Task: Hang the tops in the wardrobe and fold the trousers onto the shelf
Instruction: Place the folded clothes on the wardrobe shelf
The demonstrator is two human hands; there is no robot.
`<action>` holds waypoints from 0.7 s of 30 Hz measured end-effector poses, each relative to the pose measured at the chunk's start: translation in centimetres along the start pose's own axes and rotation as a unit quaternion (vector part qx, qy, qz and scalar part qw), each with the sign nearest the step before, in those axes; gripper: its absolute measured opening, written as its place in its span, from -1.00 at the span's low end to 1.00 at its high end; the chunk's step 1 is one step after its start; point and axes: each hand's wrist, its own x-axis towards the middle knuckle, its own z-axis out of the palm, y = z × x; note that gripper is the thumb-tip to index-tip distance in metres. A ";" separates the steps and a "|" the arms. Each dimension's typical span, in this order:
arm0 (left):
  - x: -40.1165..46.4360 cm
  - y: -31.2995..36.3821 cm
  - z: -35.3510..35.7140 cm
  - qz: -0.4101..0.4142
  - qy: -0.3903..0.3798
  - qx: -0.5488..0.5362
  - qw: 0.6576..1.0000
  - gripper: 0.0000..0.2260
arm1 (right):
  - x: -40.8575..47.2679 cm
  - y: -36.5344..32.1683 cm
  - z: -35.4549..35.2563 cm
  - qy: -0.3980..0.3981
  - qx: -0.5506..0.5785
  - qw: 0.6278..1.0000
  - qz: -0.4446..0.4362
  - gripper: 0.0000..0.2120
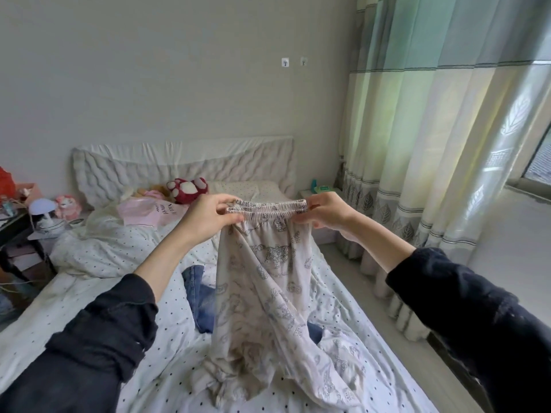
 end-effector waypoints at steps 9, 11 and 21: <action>6.3 10.7 9.0 0.089 0.022 0.068 0.994 -0.64 | -3.9 2.2 -11.1 0.146 0.020 0.988 0.047 -0.94; 7.3 14.3 12.8 0.113 0.007 0.067 0.991 -0.65 | -6.1 3.6 -15.0 0.202 0.009 0.978 0.051 -0.88; 12.1 34.6 27.4 0.236 0.005 0.003 0.972 -0.61 | -12.6 7.2 -35.6 0.470 -0.075 0.879 -0.014 -0.87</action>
